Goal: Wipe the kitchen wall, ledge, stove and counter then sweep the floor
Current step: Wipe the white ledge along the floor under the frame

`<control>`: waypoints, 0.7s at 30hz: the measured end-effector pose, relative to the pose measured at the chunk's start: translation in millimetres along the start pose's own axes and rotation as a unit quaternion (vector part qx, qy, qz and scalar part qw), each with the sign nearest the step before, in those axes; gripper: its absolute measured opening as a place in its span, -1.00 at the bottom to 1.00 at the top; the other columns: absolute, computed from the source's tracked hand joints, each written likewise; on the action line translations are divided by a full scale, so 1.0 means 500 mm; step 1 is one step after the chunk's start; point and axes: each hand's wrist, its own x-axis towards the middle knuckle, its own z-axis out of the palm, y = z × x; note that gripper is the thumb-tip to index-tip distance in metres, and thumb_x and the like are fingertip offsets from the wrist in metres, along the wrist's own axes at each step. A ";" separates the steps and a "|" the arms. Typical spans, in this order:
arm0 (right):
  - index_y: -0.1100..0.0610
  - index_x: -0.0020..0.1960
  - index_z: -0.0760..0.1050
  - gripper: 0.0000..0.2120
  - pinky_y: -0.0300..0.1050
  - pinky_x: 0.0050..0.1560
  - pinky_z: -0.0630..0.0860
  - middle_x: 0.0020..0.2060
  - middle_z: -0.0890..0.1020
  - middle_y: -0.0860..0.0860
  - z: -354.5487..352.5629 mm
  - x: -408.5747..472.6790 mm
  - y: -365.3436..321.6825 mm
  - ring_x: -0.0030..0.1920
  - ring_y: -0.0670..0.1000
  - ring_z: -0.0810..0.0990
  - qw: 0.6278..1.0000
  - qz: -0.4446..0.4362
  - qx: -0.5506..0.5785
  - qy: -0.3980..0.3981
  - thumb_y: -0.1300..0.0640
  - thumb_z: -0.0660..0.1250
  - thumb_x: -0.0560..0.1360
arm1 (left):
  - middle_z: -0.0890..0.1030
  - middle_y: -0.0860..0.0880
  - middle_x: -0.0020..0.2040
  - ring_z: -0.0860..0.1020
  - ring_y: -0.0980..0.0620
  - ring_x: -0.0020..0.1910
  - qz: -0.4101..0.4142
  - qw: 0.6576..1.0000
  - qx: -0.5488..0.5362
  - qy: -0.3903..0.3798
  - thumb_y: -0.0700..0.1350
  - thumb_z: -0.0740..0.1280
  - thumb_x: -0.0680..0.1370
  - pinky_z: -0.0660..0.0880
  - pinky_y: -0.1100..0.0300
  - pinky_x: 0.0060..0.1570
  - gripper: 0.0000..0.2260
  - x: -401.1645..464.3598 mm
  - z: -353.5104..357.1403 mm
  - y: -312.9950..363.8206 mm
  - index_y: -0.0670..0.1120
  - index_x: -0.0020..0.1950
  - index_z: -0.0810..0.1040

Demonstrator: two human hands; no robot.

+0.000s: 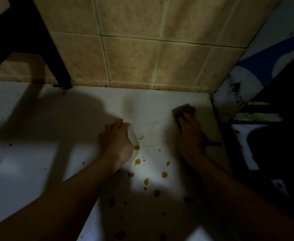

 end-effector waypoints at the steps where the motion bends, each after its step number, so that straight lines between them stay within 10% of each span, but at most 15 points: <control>1: 0.27 0.45 0.23 -0.54 -0.06 0.45 0.04 0.47 0.22 0.17 0.009 -0.020 -0.018 0.48 0.17 0.16 0.999 -0.034 0.018 -0.023 0.38 0.12 0.56 | 0.30 0.01 0.42 0.27 -0.14 0.36 0.005 1.000 0.000 -0.004 -0.16 0.29 0.46 0.28 0.00 0.31 -0.52 0.000 -0.001 0.008 0.05 0.38 0.36; 5: 0.29 0.38 0.35 -0.56 -0.14 0.40 0.11 0.40 0.34 0.23 0.003 -0.068 -0.043 0.43 0.21 0.27 0.989 -0.095 0.103 -0.055 0.45 0.18 0.51 | 0.30 0.02 0.41 0.30 -0.16 0.32 0.035 0.999 0.011 -0.011 -0.13 0.26 0.47 0.30 -0.03 0.27 -0.58 0.001 -0.002 0.032 0.05 0.33 0.40; 12: 0.17 0.54 -0.04 -0.50 -0.08 0.49 -0.14 0.54 -0.05 0.07 -0.048 -0.044 0.085 0.53 0.07 -0.07 0.985 0.156 -0.070 -0.031 0.28 -0.01 0.63 | 0.36 -0.02 0.35 0.32 -0.17 0.30 0.080 0.997 0.020 0.001 -0.09 0.25 0.48 0.32 0.00 0.21 -0.66 0.004 0.009 0.041 -0.01 0.26 0.46; 21: 0.15 0.54 -0.08 -0.36 -0.11 0.52 -0.14 0.54 -0.11 0.03 -0.049 -0.188 -0.030 0.53 0.05 -0.15 0.991 0.010 -0.026 -0.134 0.36 0.13 0.55 | 0.33 -0.05 0.37 0.29 -0.16 0.33 0.065 0.997 0.028 -0.038 -0.12 0.28 0.46 0.30 -0.04 0.22 -0.59 -0.035 0.002 0.052 -0.04 0.31 0.38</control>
